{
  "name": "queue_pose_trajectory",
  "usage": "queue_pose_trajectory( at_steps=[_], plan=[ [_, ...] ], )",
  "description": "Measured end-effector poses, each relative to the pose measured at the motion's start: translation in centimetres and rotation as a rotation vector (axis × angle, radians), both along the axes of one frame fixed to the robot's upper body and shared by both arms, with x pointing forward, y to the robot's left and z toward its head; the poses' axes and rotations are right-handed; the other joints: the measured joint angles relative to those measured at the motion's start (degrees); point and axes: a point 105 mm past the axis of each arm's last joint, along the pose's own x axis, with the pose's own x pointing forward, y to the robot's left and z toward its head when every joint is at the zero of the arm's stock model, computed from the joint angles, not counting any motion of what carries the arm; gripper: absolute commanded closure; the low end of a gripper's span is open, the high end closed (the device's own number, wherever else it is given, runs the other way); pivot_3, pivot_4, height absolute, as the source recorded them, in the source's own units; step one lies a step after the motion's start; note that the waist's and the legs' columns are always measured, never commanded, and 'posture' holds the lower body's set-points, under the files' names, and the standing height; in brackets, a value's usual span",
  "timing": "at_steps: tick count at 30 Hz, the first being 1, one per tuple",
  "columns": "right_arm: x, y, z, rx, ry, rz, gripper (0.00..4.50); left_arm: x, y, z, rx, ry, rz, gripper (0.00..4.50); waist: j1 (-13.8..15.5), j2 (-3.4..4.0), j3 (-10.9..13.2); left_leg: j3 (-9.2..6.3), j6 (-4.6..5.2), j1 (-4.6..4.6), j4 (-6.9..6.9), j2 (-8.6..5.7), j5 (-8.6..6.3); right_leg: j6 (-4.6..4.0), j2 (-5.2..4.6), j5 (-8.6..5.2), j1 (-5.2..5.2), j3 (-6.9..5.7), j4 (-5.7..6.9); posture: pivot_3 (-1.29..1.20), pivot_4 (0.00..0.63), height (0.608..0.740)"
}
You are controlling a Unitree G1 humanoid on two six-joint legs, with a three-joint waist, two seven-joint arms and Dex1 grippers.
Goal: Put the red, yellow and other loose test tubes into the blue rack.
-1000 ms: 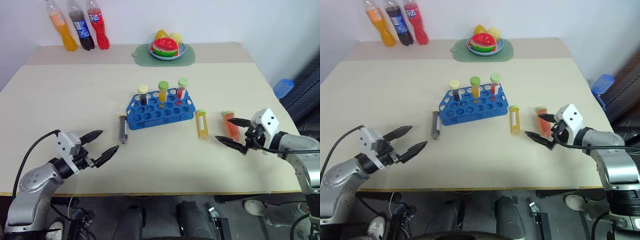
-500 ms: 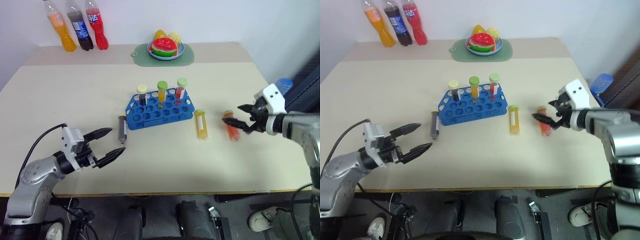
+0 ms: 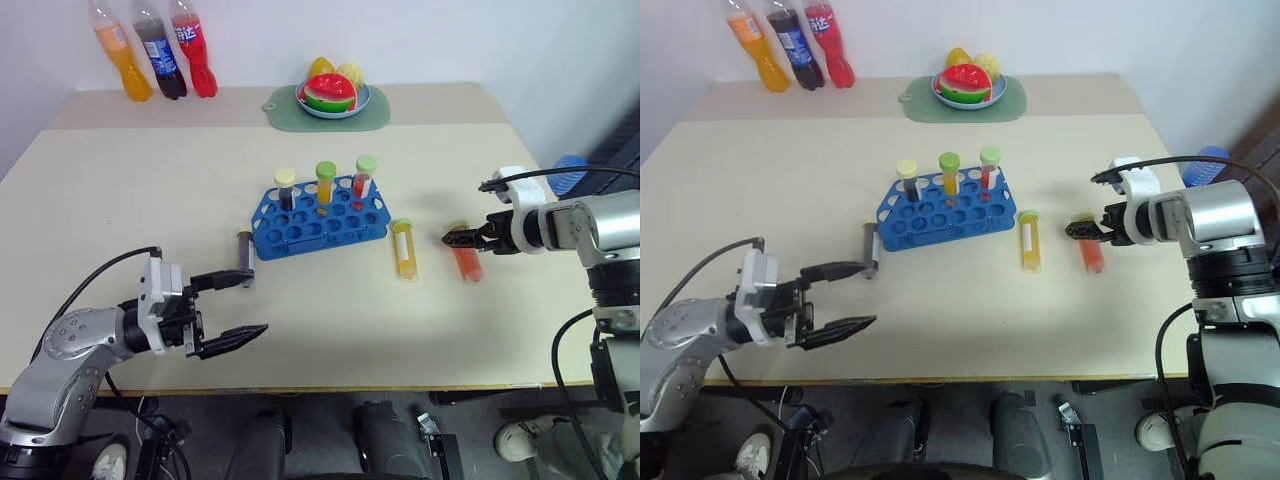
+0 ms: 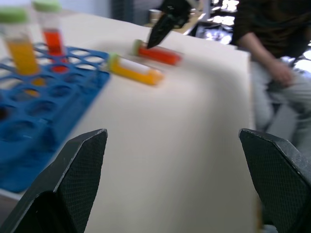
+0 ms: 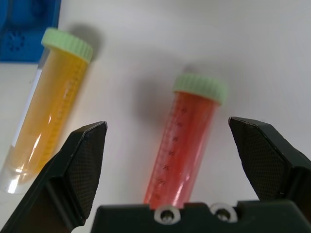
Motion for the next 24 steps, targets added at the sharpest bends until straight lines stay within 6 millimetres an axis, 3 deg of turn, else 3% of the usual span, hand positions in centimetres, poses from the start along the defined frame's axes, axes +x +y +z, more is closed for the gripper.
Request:
queue_pose_trajectory(
  at_steps=[8, 11, 16, 17, 24],
  plan=[
    [1.0, 0.0, -0.9, 0.041, 0.085, -0.092, 0.08, -0.5, -0.3, -0.4, -0.032, 0.015, 0.023, 0.01, -0.01, 0.03, 0.02, 0.03, 0.01, 0.01, 0.01, 0.0, 0.0, 0.0, -0.01, 0.0, 0.01, 0.0, 0.0, 0.0, 0.15, 0.74],
    [1.2, -0.2, -1.2, 0.003, 0.095, -0.09, 0.89, -0.6, -0.3, -0.5, -0.034, 0.02, 0.033, 0.0, -0.01, 0.02, 0.01, 0.02, 0.01, 0.03, 0.02, 0.0, 0.0, 0.0, 0.0, 0.0, 0.03, 0.0, -0.01, 0.0, 0.15, 0.74],
    [1.4, -0.7, -1.5, -0.099, 0.072, -0.037, 3.39, -0.7, -0.2, -0.8, -0.043, 0.029, 0.053, 0.0, -0.1, 0.01, 0.0, 0.02, 0.01, 0.06, 0.02, 0.01, -0.01, 0.0, 0.02, 0.0, 0.04, 0.0, 0.0, 0.0, 0.15, 0.74],
    [1.4, -0.8, -1.6, -0.119, 0.058, -0.017, 3.62, -0.8, -0.2, -0.7, -0.043, 0.027, 0.055, 0.0, -0.09, -0.01, -0.01, 0.0, 0.01, 0.06, 0.02, 0.02, -0.01, 0.0, 0.03, 0.0, 0.04, 0.0, 0.0, 0.0, 0.15, 0.74],
    [0.8, -0.8, -2.5, -0.299, -0.127, 0.235, 3.71, -0.7, -0.1, -0.7, -0.07, 0.022, 0.086, 0.0, 0.11, -0.28, -0.17, -0.03, 0.01, 0.16, 0.12, 0.01, -0.01, 0.02, 0.01, 0.01, 0.32, -0.03, -0.15, 0.0, 0.15, 0.74]
  ],
)
